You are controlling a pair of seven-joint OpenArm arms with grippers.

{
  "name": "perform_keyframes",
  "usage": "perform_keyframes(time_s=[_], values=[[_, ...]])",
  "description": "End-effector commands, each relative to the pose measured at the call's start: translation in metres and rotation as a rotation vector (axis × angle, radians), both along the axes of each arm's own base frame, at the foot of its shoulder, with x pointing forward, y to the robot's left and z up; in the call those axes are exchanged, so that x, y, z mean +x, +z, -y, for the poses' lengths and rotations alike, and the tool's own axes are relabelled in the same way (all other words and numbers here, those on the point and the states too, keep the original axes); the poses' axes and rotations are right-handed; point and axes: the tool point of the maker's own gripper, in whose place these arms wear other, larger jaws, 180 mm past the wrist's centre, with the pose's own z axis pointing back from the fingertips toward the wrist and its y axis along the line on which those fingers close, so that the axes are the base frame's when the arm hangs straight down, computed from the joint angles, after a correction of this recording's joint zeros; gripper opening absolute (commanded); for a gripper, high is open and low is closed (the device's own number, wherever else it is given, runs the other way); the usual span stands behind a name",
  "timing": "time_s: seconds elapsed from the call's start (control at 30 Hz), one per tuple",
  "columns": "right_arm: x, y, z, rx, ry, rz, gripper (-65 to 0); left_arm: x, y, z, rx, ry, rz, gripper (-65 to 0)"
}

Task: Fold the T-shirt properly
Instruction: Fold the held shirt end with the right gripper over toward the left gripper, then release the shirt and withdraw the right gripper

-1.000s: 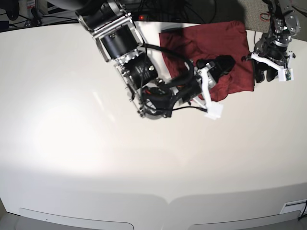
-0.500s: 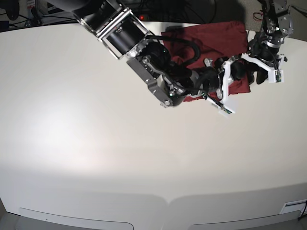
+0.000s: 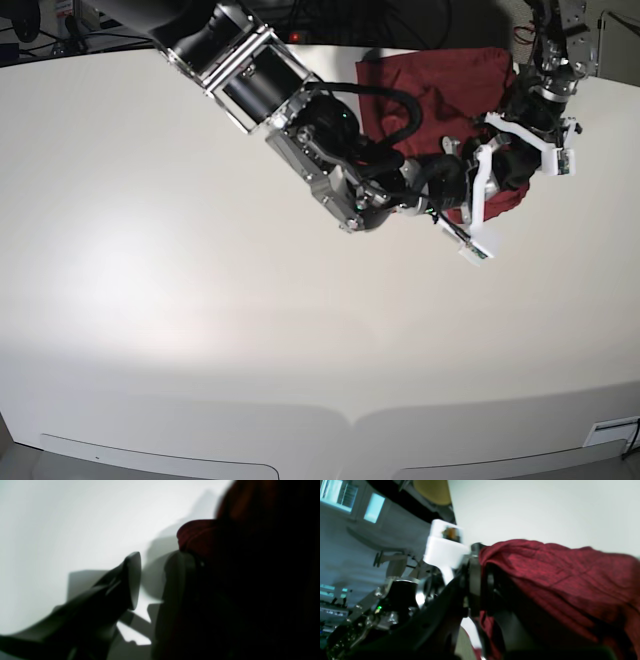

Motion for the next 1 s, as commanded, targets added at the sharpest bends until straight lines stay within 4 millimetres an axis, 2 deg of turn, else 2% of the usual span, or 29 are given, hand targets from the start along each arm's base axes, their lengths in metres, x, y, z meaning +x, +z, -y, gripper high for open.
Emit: perform_keyframes(time_s=[0.0,0.13,0.27,0.37,0.43,0.6,0.7,0.87,0.97], values=[[0.002,0.023,-0.010,0.068,0.011,0.024,-65.0,-0.033,-0.033,0.016,0.030,-0.084,-0.189,-42.2],[-0.015,0.017,-0.015,0.045,0.067,0.035,-65.0,-0.026,-0.031,0.014,0.045,-0.085,-0.180,-42.2],[-0.018,0.016,-0.017,0.041,0.074,0.042,-63.7,-0.021,-0.029,-0.003,0.082,-0.058,-0.175,-42.2],[-0.015,0.020,-0.018,0.062,0.058,0.041,-48.9,-0.016,-0.023,-0.017,0.116,-0.064,-0.151,-42.2],[-0.015,0.022,-0.018,0.073,0.057,0.030,-43.3,-0.011,-0.016,-0.030,0.149,-0.060,-0.128,-42.2],[-0.018,0.029,-0.018,0.103,0.066,-0.018,-42.9,0.005,0.008,-0.082,0.246,0.066,-0.090,-42.2],[-0.020,0.031,-0.018,0.113,0.073,-0.036,-42.9,0.010,0.020,-0.105,0.276,0.098,-0.084,-42.2],[-0.024,0.036,-0.017,0.123,0.098,-0.065,-42.9,0.015,0.033,-0.132,0.285,0.125,-0.088,-42.2],[-0.017,0.047,-0.017,0.132,0.100,-0.019,-42.9,0.018,0.041,-0.141,0.272,0.132,-0.082,-42.2]])
